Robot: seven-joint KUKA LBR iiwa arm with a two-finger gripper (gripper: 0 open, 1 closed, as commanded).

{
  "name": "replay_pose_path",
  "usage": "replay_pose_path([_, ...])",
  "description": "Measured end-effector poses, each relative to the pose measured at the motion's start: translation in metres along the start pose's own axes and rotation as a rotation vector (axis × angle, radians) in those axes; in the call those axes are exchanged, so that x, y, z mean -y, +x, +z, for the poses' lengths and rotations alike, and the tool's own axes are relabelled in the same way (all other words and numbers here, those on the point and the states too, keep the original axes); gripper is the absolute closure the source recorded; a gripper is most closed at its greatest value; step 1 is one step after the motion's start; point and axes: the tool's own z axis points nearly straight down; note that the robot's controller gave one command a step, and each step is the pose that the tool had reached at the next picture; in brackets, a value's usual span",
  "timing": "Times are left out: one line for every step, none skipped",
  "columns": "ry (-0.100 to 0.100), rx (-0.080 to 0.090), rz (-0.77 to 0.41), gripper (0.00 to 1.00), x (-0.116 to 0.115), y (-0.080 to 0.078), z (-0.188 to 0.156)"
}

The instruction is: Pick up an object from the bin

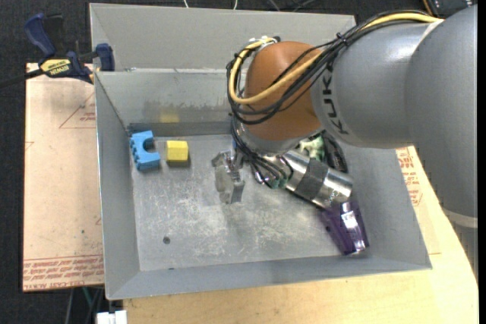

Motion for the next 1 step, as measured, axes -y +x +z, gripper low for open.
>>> replay_pose_path([0.012, 0.011, -0.002, 1.00, 0.0861, -0.0402, -0.0883])
